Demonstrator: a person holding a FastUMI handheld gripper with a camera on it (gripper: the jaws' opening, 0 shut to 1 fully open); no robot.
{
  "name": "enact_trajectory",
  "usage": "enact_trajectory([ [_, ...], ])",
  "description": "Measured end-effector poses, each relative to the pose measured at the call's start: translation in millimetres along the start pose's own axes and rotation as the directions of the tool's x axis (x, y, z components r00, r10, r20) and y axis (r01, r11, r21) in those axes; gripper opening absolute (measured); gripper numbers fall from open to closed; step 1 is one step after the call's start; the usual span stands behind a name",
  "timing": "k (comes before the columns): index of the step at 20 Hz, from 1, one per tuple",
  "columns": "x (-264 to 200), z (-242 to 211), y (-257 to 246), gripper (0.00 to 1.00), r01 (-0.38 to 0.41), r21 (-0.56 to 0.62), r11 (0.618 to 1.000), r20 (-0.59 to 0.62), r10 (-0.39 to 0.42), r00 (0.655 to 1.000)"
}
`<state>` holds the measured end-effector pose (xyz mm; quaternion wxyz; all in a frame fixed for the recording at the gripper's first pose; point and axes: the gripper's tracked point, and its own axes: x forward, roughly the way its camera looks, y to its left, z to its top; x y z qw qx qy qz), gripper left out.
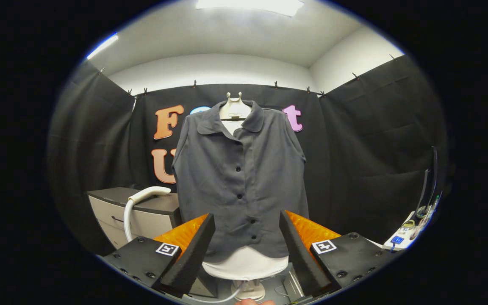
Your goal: Iron the clothes twice with a garment steamer, once on the left side and once on the right side.
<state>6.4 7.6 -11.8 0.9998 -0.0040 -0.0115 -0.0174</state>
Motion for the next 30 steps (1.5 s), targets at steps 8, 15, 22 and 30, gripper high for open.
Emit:
enact_trajectory([
  [8,5,7,-7,0.98,0.070,-0.010,0.997,0.015,-0.070,0.997],
  [15,7,25,18,0.98,0.042,-0.064,0.997,0.039,-0.039,0.998],
  [22,27,41,80,0.98,-0.055,-0.033,0.998,0.054,0.056,0.997],
  [30,85,75,192,0.98,-0.203,0.013,0.979,0.060,0.202,0.978],
])
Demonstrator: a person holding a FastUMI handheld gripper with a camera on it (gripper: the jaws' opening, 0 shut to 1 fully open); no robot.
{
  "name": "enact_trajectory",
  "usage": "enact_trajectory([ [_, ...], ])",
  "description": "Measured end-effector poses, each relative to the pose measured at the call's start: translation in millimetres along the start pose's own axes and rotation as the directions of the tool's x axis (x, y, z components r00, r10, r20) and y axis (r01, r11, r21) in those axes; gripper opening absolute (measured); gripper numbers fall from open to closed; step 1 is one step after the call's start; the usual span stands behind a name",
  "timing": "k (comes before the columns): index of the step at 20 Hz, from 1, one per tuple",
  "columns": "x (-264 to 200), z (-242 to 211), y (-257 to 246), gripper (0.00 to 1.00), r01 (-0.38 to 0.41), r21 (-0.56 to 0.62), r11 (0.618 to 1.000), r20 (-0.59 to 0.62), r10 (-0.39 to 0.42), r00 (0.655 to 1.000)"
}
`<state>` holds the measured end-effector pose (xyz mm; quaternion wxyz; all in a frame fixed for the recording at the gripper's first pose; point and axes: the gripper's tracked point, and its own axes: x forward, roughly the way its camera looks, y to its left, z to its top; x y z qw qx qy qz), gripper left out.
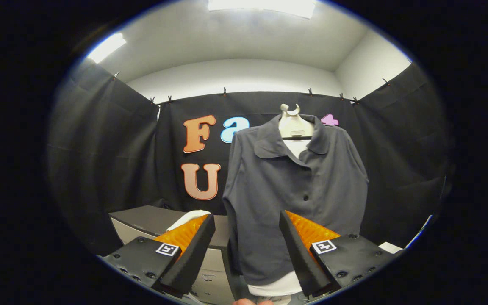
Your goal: Iron the clothes twice with a garment steamer, once on the left side and once on the right side.
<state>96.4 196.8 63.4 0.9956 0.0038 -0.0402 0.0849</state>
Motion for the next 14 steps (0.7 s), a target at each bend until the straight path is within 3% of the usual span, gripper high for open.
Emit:
enact_trajectory([
  [6,102,-5,93,0.98,-0.120,0.055,0.991,-0.050,0.123,0.991],
  [10,171,-27,146,0.98,-0.152,0.111,0.982,-0.139,0.167,0.976],
  [14,222,-65,179,0.98,-0.151,0.050,0.987,-0.212,0.158,0.965],
])
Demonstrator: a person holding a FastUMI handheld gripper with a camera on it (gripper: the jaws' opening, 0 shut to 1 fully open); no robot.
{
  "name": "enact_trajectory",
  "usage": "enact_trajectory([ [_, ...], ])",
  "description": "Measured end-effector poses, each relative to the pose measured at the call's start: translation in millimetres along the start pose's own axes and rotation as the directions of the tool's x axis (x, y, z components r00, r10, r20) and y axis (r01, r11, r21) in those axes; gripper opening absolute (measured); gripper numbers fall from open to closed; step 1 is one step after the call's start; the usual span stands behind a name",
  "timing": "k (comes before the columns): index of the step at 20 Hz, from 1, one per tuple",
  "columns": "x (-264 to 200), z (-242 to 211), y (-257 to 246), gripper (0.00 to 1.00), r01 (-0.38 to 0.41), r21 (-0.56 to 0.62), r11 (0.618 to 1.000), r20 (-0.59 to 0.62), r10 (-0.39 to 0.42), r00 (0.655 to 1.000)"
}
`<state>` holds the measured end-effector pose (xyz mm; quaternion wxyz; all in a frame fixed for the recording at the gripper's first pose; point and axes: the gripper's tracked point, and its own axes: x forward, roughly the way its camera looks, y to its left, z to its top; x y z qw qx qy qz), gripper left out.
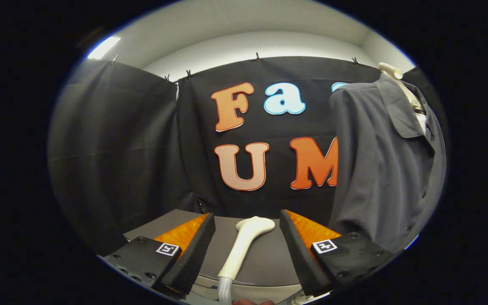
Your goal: Iron the clothes twice with a garment steamer, once on the left side and once on the right side.
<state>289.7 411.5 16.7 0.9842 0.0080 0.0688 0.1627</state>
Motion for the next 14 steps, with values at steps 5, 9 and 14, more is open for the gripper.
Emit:
enact_trajectory([
  [5,56,-56,6,0.98,0.051,-0.048,0.998,-0.112,-0.056,0.992],
  [9,85,-99,-3,0.98,0.099,-0.049,0.994,-0.231,-0.108,0.967],
  [14,100,-138,-10,0.98,0.125,-0.085,0.988,-0.333,-0.147,0.931],
])
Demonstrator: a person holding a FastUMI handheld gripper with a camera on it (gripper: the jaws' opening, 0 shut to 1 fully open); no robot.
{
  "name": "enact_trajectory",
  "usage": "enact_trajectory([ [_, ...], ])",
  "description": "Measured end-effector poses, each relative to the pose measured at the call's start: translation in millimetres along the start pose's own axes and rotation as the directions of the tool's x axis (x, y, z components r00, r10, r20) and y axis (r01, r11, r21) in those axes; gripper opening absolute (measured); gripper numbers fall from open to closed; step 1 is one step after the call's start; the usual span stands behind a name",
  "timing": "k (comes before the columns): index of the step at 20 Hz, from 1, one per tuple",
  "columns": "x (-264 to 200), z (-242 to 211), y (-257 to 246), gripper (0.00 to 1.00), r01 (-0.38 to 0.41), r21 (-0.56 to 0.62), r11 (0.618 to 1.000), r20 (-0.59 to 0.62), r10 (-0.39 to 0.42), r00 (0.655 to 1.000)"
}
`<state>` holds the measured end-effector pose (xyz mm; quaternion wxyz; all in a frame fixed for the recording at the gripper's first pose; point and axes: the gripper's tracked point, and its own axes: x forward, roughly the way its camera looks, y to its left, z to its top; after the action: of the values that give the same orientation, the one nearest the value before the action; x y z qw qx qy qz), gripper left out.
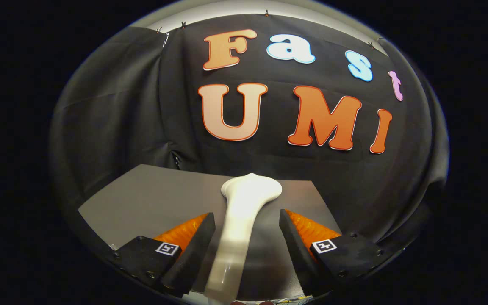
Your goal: Iron the clothes twice with a garment steamer, once on the left side and once on the right side.
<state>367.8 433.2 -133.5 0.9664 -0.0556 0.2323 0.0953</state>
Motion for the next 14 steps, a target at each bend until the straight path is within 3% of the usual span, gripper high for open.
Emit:
enact_trajectory([
  [6,16,-26,8,0.95,-0.043,0.077,0.996,-0.080,0.049,0.996],
  [11,11,-24,29,0.57,-0.138,0.072,0.988,-0.077,0.143,0.987],
  [14,1,-8,43,0.45,-0.183,0.020,0.983,-0.010,0.183,0.983],
])
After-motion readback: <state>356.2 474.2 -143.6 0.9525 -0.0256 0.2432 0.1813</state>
